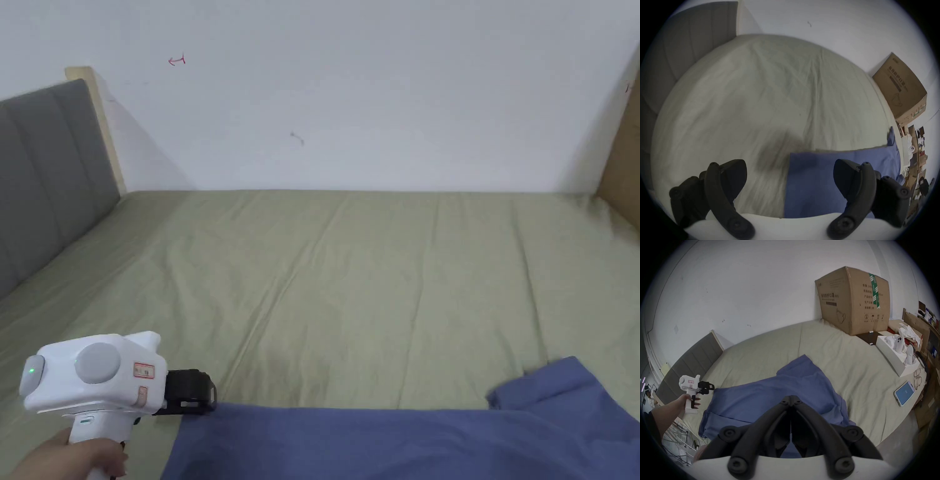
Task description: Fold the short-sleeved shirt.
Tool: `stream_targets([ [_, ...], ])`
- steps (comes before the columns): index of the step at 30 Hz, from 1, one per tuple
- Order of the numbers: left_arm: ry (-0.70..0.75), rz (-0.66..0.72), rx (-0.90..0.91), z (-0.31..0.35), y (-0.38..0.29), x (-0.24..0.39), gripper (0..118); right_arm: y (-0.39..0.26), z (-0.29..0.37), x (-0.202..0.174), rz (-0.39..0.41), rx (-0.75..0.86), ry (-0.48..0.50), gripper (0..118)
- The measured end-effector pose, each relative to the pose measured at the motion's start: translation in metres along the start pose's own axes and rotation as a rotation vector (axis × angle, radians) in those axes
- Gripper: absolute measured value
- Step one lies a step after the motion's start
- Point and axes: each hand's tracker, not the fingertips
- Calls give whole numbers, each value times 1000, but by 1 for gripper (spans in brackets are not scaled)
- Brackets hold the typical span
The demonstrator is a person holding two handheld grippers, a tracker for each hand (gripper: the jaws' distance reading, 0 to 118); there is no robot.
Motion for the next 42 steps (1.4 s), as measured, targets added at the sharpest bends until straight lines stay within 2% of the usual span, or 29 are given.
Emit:
stream_targets([
  [3,116,-79,-92,-35,-5,7,112,-1,-13,0,-13,-43,7,0],
  [6,207,-252,-71,-40,-17,31,110,-3,-22,-2,-4,-59,10,0],
  [8,190,-310,31,-17,-31,51,68,-6,-24,-1,-9,-70,10,0],
  [9,166,-346,51,-11,-39,58,39,-6,-25,1,-19,-76,20,0],
  [10,130,-361,47,-8,-46,63,3,-5,-26,4,-31,-82,36,0],
  [11,101,-369,29,-1,-50,73,3,-2,-28,6,-43,-83,53,0],
  [12,159,-393,46,1,-55,77,3,2,-32,9,-53,-83,68,0],
  [14,67,-349,47,7,-57,75,3,24,-49,18,-68,-79,98,0],
  [15,82,-338,72,13,-53,78,3,39,-63,22,-55,-71,89,0],
  [17,82,-332,121,27,-52,79,3,71,-100,31,34,-59,6,4],
  [18,61,-328,148,39,-51,82,3,88,-127,34,80,-87,-22,26],
  [19,51,-328,157,50,-51,85,3,101,-154,40,107,-150,-23,81],
  [20,51,-327,161,56,-51,86,3,114,-190,47,93,-242,-6,114],
  [21,51,-327,163,63,-52,86,3,122,-221,53,76,-359,-23,117],
  [22,48,-328,171,68,-53,86,3,124,-244,57,34,-388,-53,118],
  [23,45,-329,175,73,-50,87,3,129,-263,59,38,-381,-50,118],
  [26,33,-319,180,82,-55,83,3,128,-322,79,9,-512,-154,116],
  [27,30,-308,176,81,-52,82,3,123,-336,82,11,-567,-198,113],
  [28,27,-292,168,80,-53,80,3,111,-344,85,23,-613,-207,101],
  [30,26,-268,146,78,-55,75,3,97,-345,81,76,-642,-204,94],
  [31,26,-261,143,75,-53,73,3,96,-336,75,137,-585,-232,72],
  [32,30,-255,139,75,-54,71,3,92,-321,69,150,-528,-202,49],
  [33,35,-248,135,74,-55,69,3,91,-313,66,131,-517,-179,49],
  [34,31,-231,130,75,-56,66,3,89,-306,64,127,-521,-190,41],
  [35,24,-212,130,73,-53,63,3,88,-299,62,122,-508,-182,11],
  [36,12,-181,133,74,-53,61,3,91,-290,65,78,-509,-105,0],
  [38,16,-149,147,75,-51,60,3,89,-277,58,42,-450,-57,0],
  [40,11,-119,200,79,-45,57,3,99,-265,51,118,-355,-155,0],
  [42,25,-77,243,81,-36,55,3,109,-258,50,109,-273,-186,0],
])
